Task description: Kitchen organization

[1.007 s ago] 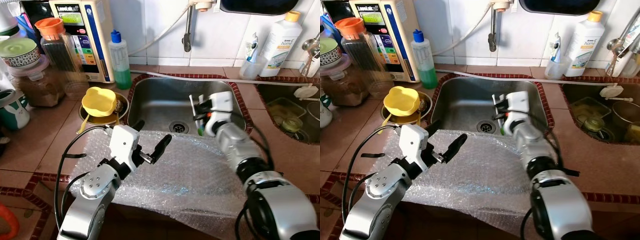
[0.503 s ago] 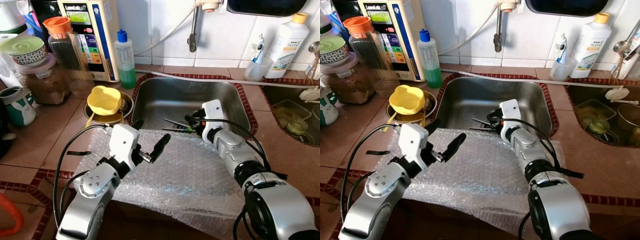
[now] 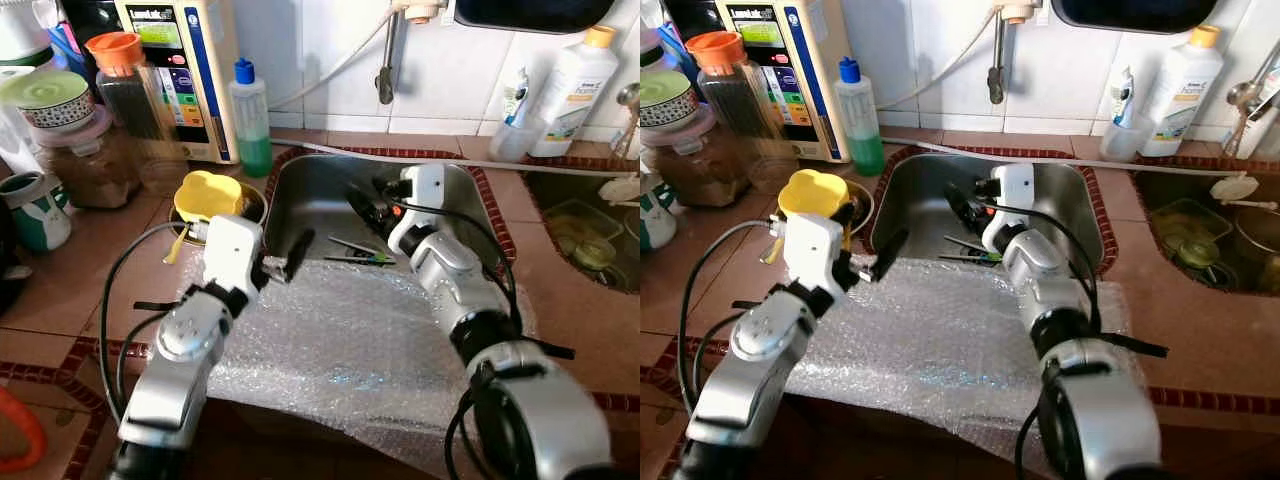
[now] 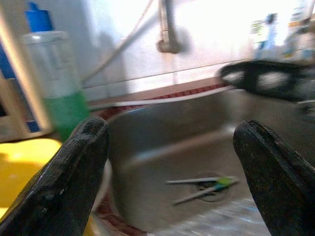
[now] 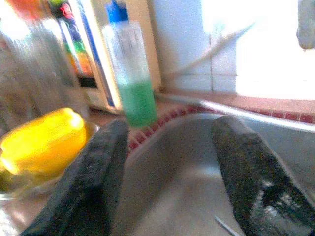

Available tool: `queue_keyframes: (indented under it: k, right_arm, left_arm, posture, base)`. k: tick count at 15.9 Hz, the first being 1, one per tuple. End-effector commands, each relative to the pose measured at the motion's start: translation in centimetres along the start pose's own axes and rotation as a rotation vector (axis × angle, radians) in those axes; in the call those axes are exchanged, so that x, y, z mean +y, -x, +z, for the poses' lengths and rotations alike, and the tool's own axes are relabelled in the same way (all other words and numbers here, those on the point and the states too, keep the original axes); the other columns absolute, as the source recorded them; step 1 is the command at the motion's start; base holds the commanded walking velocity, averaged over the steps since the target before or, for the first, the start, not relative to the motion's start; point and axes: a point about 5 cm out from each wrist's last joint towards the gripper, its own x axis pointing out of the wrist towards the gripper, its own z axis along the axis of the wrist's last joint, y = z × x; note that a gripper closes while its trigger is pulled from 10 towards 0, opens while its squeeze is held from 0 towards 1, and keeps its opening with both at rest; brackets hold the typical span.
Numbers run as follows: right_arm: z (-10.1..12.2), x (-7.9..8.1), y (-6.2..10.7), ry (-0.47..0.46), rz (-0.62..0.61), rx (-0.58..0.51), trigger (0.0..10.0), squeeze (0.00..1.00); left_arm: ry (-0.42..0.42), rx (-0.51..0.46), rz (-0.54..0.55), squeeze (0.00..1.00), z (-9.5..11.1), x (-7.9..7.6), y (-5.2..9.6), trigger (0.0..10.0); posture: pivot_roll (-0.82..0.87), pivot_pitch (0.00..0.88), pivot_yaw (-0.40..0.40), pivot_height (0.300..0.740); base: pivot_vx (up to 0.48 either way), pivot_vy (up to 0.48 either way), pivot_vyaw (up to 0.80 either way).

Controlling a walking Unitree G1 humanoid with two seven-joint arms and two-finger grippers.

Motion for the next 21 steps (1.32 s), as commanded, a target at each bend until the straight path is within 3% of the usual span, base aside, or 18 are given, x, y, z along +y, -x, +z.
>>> queue_keyframes:
  k: [1,3,6,7,9,11,14,15,17,18,19,20,21]
  right_arm:
    - [0.6,0.5,0.3,-0.030,0.032,-0.034,10.0,1.00]
    - [1.7,2.6,1.8,-0.063,0.111,-0.095,10.0,1.00]
    - [2.6,4.6,4.2,-0.057,0.189,-0.101,10.0,1.00]
    - [2.6,4.6,4.2,-0.057,0.189,-0.101,10.0,1.00]
    - [2.6,5.6,6.0,-0.049,0.232,-0.066,10.0,1.00]
    - [2.8,7.0,7.8,-0.049,0.264,-0.022,10.0,1.00]
    - [3.2,8.2,8.6,-0.059,0.295,-0.001,10.0,1.00]
    - [3.3,8.4,8.8,-0.064,0.301,0.002,10.0,1.00]
    - [3.5,8.5,9.0,-0.065,0.303,0.007,10.0,1.00]
    - [3.6,8.5,9.0,-0.065,0.302,0.006,10.0,1.00]
    - [3.8,8.6,9.0,-0.073,0.305,0.005,10.0,1.00]
    - [3.9,8.8,9.1,-0.074,0.322,0.011,10.0,0.48]
    - [3.9,8.9,9.1,-0.075,0.334,0.017,10.0,0.48]
  left_arm:
    - [-0.029,0.008,0.056,1.00,-0.1,1.0,-0.4,10.0]
    - [-0.044,-0.004,0.153,1.00,0.1,3.0,-1.8,10.0]
    - [-0.068,0.008,0.287,1.00,0.4,5.7,-3.1,10.0]
    - [-0.068,0.008,0.287,1.00,0.4,5.7,-3.1,10.0]
    - [-0.071,0.042,0.382,1.00,0.3,7.5,-3.6,10.0]
    - [-0.058,0.141,0.525,1.00,-0.6,9.8,-3.9,10.0]
    - [-0.067,0.173,0.585,1.00,-0.6,11.2,-4.1,10.0]
    - [-0.063,0.181,0.596,0.71,-0.7,11.5,-4.1,10.0]
    - [-0.057,0.219,0.631,0.67,-1.0,12.3,-3.9,10.0]
    - [-0.048,0.253,0.649,0.00,-1.3,12.7,-3.8,10.0]
    - [-0.016,0.298,0.675,0.00,-1.8,13.2,-3.6,10.0]
    - [-0.003,0.322,0.690,0.00,-2.1,13.5,-3.4,10.0]
    - [0.004,0.336,0.701,0.00,-2.3,13.6,-3.3,10.0]
  posture:
    - [0.06,0.019,0.027,0.740]
    - [0.02,0.015,0.035,0.740]
    - [-0.03,0.020,0.054,0.740]
    - [-0.03,0.020,0.054,0.740]
    - [-0.05,0.024,0.066,0.740]
    - [-0.07,0.027,0.080,0.740]
    - [-0.08,0.029,0.090,0.740]
    - [-0.08,0.029,0.094,0.740]
    - [-0.08,0.024,0.098,0.740]
    - [-0.08,0.024,0.097,0.740]
    - [-0.08,0.024,0.097,0.740]
    - [-0.07,0.024,0.097,0.740]
    - [-0.07,0.023,0.097,0.740]
  base:
    - [0.000,0.000,0.00]
    - [0.000,0.000,0.00]
    - [0.000,0.000,0.00]
    - [0.000,0.000,0.00]
    - [0.000,0.000,0.00]
    - [0.000,0.000,0.00]
    - [0.000,0.000,0.00]
    - [0.000,0.000,0.00]
    - [0.000,0.000,0.00]
    - [0.000,0.000,0.00]
    - [0.000,0.000,0.00]
    - [0.000,0.000,0.00]
    - [0.000,0.000,0.00]
